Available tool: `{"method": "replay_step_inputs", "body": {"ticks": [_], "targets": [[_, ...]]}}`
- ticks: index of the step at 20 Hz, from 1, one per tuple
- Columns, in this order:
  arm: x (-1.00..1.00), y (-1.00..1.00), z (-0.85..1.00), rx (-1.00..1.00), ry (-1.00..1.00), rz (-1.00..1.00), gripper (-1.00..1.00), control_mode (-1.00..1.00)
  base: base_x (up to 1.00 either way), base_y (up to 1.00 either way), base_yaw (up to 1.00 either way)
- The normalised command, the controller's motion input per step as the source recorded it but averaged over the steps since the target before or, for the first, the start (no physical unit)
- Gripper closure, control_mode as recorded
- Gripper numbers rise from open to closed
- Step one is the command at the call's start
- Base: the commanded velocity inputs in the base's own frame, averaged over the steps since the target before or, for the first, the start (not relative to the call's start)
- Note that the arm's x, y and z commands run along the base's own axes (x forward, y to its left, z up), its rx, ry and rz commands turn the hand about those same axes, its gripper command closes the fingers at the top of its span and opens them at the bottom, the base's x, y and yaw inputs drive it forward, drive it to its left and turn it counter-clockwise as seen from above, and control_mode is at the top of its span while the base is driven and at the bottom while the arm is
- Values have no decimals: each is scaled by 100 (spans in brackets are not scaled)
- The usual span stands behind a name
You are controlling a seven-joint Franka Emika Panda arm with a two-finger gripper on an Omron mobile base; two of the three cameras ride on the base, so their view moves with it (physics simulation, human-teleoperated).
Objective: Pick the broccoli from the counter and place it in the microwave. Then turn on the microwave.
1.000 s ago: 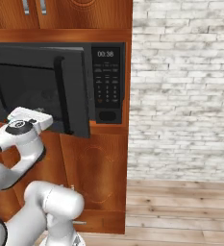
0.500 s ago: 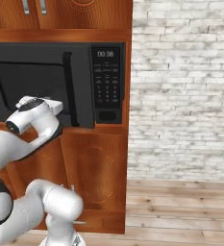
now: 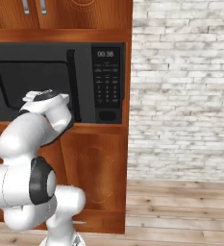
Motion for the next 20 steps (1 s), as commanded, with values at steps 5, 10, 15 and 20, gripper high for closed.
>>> {"method": "replay_step_inputs", "body": {"ticks": [5, 10, 15, 20], "targets": [[24, 0, 31, 0, 4, 5, 100, -100, 0, 0, 0], [4, 0, 40, 0, 2, 4, 100, -100, 0, 0, 0], [-100, -9, 74, 0, -7, 1, 100, -100, 0, 0, 0], [-100, -36, 78, 0, -3, 0, 100, -100, 0, 0, 0]]}}
